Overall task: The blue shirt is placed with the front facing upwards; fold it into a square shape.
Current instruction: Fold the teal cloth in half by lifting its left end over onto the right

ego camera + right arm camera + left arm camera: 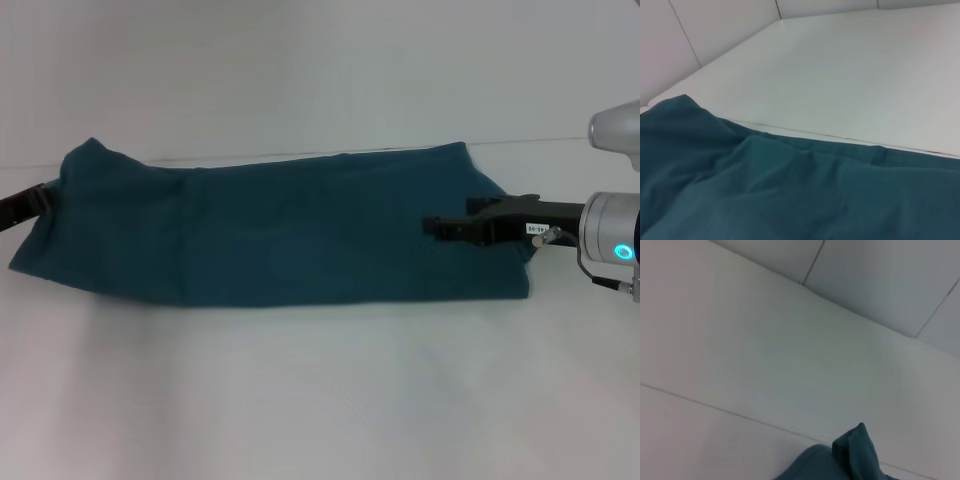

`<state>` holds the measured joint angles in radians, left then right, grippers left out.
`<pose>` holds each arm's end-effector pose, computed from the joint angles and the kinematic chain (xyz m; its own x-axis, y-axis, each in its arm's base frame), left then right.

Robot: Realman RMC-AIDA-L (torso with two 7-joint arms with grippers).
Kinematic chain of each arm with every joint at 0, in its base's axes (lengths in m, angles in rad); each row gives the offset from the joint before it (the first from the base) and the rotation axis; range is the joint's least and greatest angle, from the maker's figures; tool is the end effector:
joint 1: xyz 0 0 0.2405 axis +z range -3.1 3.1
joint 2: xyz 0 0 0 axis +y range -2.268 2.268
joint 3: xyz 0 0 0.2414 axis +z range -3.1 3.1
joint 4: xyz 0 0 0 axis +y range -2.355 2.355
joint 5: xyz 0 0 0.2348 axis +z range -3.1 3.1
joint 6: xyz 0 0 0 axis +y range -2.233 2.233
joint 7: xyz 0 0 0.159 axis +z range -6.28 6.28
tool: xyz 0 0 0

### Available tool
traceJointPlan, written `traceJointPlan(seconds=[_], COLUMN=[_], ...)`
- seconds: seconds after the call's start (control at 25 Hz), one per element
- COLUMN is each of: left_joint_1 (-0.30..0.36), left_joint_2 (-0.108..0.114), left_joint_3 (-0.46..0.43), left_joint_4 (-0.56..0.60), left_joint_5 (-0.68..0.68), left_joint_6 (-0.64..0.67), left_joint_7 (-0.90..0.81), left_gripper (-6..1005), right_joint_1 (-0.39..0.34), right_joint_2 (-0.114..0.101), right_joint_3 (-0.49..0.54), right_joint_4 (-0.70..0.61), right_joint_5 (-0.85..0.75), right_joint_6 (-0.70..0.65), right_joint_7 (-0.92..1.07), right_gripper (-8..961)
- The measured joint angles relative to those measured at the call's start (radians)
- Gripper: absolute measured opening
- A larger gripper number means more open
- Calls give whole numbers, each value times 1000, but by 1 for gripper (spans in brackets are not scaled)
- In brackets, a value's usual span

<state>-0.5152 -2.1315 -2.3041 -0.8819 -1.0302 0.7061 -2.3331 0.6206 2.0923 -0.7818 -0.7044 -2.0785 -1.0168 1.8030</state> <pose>-0.3016 0.4445 0.0509 0.2953 0.5512 0.7803 0.9435 -0.0395 -0.3291 0.2699 0.4312 0.0020 0.6667 -0.5537 -0.4990 -0.7436 -0.5394 -0.3951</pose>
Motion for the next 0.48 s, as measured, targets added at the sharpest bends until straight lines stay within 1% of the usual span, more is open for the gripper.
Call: traceJointPlan(seconds=[0.28, 0.48], left_joint_1=[5, 9], left_joint_2=[11, 28], left_joint_3=[-34, -42], left_joint_4=[2, 4], left_joint_5=[24, 25], left_joint_6=[-16, -26], left_joint_7=[3, 2], left_gripper=[38, 37], right_joint_1=[0, 1], right_joint_2=[1, 1], right_joint_3=[-1, -1], right_joint_4=[12, 21], right_joint_5=[1, 10], right_joint_6=[0, 0], right_joint_7=[2, 4], right_gripper=[926, 926])
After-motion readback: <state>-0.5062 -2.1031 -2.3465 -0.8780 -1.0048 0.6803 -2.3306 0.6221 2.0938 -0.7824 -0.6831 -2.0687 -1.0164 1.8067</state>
